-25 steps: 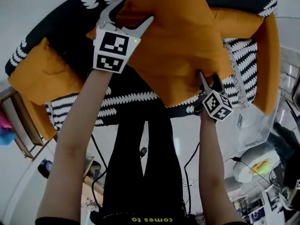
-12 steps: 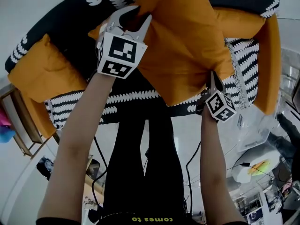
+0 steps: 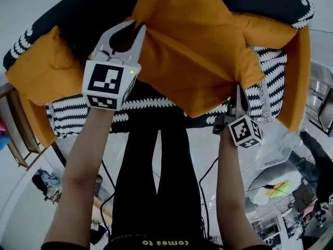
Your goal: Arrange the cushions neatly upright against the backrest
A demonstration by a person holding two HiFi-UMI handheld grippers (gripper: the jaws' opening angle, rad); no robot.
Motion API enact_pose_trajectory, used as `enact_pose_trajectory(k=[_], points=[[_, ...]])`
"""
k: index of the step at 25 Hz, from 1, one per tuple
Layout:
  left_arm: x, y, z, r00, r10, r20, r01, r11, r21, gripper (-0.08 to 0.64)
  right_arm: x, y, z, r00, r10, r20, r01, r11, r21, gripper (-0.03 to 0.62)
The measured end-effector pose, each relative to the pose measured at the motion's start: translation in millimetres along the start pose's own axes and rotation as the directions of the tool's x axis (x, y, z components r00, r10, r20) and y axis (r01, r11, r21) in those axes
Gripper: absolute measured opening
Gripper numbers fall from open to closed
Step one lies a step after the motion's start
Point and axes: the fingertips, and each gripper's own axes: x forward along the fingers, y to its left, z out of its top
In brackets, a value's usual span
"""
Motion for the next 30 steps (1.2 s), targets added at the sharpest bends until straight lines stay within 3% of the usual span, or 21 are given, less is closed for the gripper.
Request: enact_pose_trajectory(k=[4,9,15,19,22,24,26,30], points=[[-47.7,19.8,-24.9,0.998,0.056,-0.005,-0.056,0.984,-0.166,0.031,-6.6,34.9,27.9,0.997,0.043,0.058,-0.042,0.999,-0.025,0.018],[-111.0,42.3,-36.5,0.987,0.161,0.03,-0.145,0.942,-0.302,0.029,-6.3,102.4,82.8,0.978,0.155,0.138,-0.13,0.976,-0.176,0.018],[-156.8,89.4,-58.9,0.947,0.315,0.066,-0.262,0.873,-0.411,0.028,14.6,199.6,117.9,0.934,0.317,0.165,-0.237,0.895,-0.378,0.018],[-170.3,120.0,-87.5,0.926,0.372,0.072,-0.303,0.841,-0.448,0.029,38.8,239.1,105.2,0.912,0.39,0.127,-0.296,0.84,-0.455,0.018],[-158.8,126.5,-130.3,0.938,0.347,0.013,-0.3,0.83,-0.47,0.032,68.2,231.3,69.9,0.93,0.366,0.03,-0.298,0.801,-0.519,0.018],[-139.5,120.5,-165.9,0.958,0.282,-0.062,-0.279,0.85,-0.446,0.047,91.3,204.6,36.0,0.949,0.307,-0.064,-0.291,0.786,-0.545,0.018],[-124.6,114.6,-197.2,0.969,0.215,-0.121,-0.246,0.862,-0.444,0.057,104.1,185.7,9.9,0.951,0.278,-0.134,-0.305,0.776,-0.552,0.018],[-120.1,126.3,-209.2,0.976,0.197,-0.096,-0.219,0.857,-0.467,0.055,112.2,198.5,9.3,0.944,0.291,-0.155,-0.326,0.75,-0.576,0.018]])
